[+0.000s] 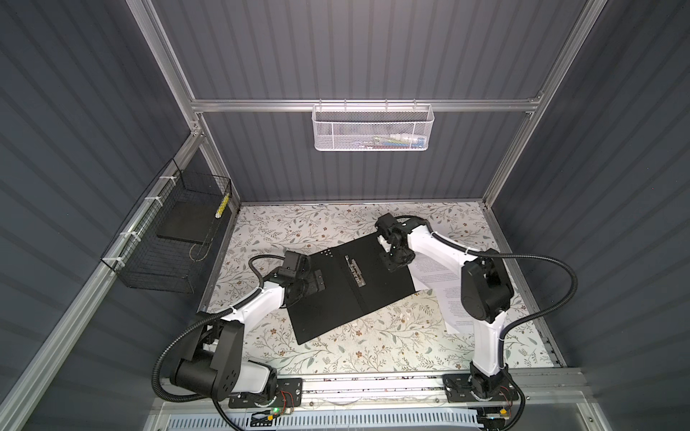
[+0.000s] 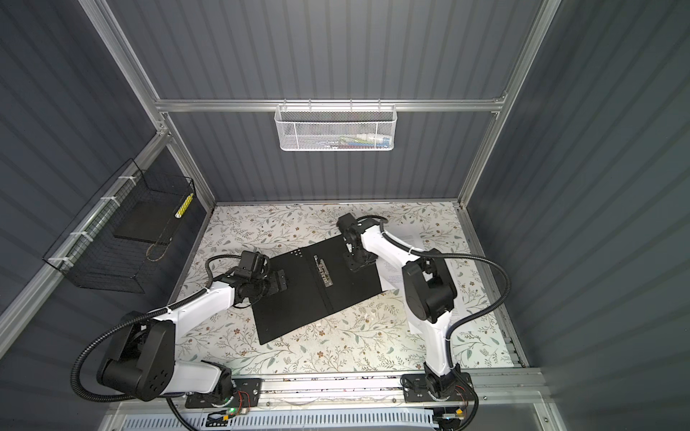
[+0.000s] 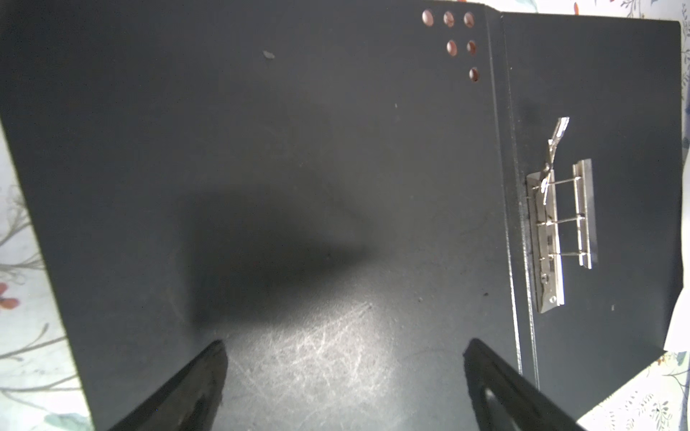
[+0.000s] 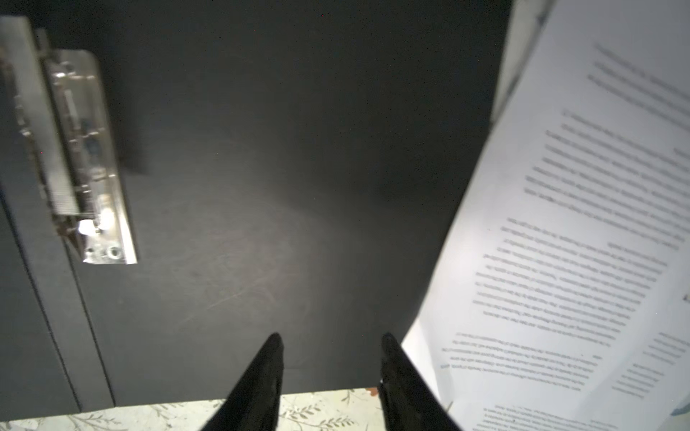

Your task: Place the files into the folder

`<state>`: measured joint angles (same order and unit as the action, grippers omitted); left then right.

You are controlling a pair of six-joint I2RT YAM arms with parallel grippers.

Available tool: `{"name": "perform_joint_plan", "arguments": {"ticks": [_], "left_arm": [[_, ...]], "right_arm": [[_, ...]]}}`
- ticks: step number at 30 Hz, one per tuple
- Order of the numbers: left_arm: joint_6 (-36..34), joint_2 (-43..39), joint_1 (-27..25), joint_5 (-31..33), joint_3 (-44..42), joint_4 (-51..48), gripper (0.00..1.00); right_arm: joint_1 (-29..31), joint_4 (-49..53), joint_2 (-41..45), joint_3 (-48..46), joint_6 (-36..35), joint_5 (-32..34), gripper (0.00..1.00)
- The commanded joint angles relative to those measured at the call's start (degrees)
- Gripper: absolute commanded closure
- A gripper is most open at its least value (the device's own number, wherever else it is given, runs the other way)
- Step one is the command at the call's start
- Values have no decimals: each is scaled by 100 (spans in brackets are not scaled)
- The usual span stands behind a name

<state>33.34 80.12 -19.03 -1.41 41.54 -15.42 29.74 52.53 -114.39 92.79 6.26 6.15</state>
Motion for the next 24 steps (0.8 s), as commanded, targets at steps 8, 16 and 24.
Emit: {"name": "perform_joint_plan", "arguments": {"ticks": [8, 16, 24], "left_arm": [[-23, 153, 48, 35, -30, 54, 0], [-17, 311, 49, 43, -32, 103, 0], [23, 283, 48, 123, -67, 57, 0]], "right_arm": [[-2449, -1156, 748, -800, 289, -597, 24], [-3171, -1291, -405, 435, 221, -1391, 21], [-3443, -1047, -1146, 1087, 204, -1593, 15]]}}
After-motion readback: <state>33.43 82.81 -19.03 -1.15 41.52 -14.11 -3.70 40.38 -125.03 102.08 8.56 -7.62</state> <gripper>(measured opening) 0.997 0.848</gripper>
